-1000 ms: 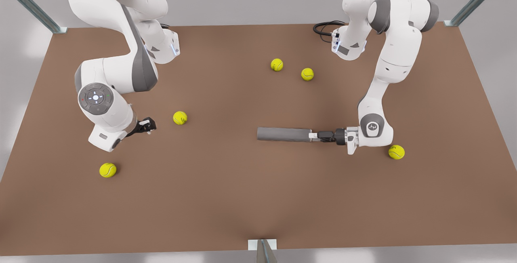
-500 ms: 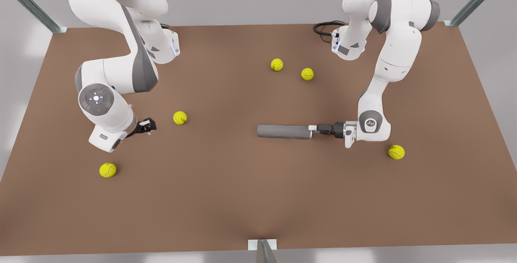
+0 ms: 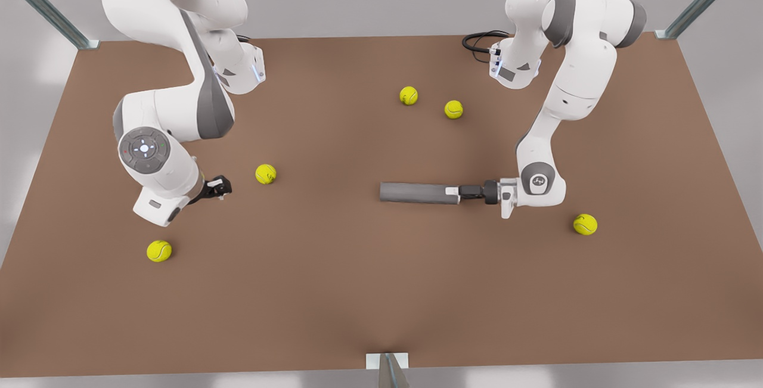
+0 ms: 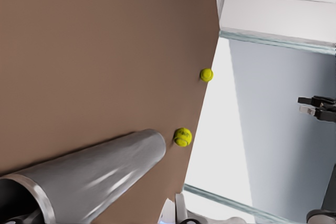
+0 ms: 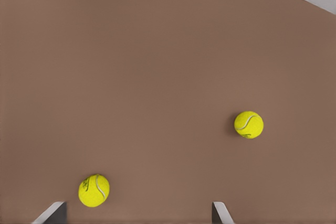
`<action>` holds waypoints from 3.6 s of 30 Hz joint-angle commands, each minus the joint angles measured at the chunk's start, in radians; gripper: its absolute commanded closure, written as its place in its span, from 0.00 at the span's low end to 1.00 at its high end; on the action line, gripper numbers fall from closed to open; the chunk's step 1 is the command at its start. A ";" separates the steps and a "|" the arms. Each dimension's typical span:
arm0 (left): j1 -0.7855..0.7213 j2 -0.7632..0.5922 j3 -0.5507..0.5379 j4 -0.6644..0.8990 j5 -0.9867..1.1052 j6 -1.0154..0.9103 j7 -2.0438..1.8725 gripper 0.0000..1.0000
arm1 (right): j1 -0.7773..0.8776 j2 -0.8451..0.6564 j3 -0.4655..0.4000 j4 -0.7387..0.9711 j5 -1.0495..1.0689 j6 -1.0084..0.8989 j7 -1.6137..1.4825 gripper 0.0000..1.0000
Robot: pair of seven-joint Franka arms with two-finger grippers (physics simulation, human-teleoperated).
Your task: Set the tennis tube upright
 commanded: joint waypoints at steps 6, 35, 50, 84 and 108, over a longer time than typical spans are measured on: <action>0.000 0.016 -0.004 0.000 -0.021 0.000 0.001 0.04 | 0.012 0.000 0.002 0.000 0.000 -0.001 0.000 0.00; 0.005 0.007 -0.006 0.009 -0.015 -0.022 -0.008 0.79 | 0.007 0.003 0.002 0.002 -0.002 -0.001 0.000 0.00; 0.009 -0.036 -0.004 0.023 -0.006 -0.023 -0.010 0.79 | 0.007 0.005 0.000 0.002 -0.002 0.000 -0.001 0.00; 0.034 -0.429 0.238 0.083 0.901 0.060 -0.217 0.79 | 0.007 0.005 0.000 0.000 -0.002 -0.001 0.000 0.00; 0.028 -0.458 0.229 0.155 1.402 0.063 -0.596 0.79 | 0.009 0.006 0.000 0.000 -0.002 -0.001 0.000 0.00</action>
